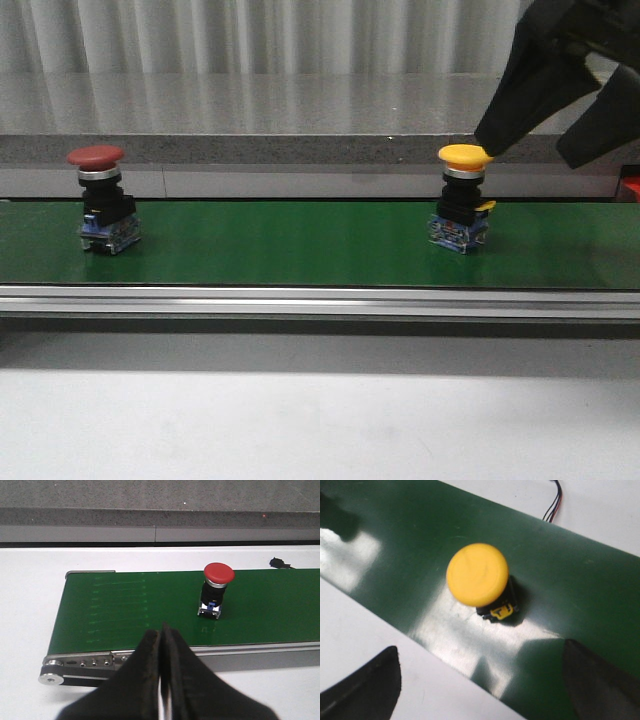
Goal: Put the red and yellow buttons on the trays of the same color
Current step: 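Lower the yellow button into the yellow tray with the right gripper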
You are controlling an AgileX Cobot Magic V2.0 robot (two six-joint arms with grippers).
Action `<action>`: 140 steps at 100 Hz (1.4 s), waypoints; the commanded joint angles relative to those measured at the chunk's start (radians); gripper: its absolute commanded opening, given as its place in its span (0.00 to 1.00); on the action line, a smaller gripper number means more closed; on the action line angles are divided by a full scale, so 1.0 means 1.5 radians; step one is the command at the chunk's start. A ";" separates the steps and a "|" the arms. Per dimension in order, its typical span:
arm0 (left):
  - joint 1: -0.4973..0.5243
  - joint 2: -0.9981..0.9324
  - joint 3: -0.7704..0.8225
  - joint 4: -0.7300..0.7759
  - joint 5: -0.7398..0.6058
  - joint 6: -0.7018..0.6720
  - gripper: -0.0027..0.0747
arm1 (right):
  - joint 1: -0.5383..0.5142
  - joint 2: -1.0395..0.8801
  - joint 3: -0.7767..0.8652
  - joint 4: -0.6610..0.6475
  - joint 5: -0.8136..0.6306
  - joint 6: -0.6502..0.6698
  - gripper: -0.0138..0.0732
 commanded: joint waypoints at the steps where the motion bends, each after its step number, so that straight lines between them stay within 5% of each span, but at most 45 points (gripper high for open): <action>1: -0.005 0.003 -0.018 -0.017 -0.044 0.000 0.01 | 0.001 0.015 -0.029 0.010 -0.050 -0.011 0.90; 31: -0.005 0.003 -0.018 -0.017 -0.044 0.000 0.01 | 0.002 0.103 -0.077 0.010 -0.061 -0.012 0.89; 40: -0.005 0.003 -0.018 -0.017 -0.044 0.000 0.01 | 0.002 0.112 -0.081 0.010 -0.070 -0.012 0.77; 61: -0.005 0.003 -0.018 -0.017 -0.044 0.000 0.01 | -0.002 0.113 -0.090 0.008 -0.055 -0.012 0.30; 80: -0.005 0.003 -0.018 -0.017 -0.044 0.000 0.01 | -0.046 0.103 -0.157 0.008 0.088 -0.005 0.25; 110: -0.005 0.003 -0.018 -0.017 -0.044 0.000 0.01 | -0.249 0.008 -0.181 -0.121 0.124 0.131 0.25; 140: -0.005 0.003 -0.018 -0.017 -0.044 0.000 0.01 | -0.502 -0.030 -0.137 -0.127 0.066 0.216 0.25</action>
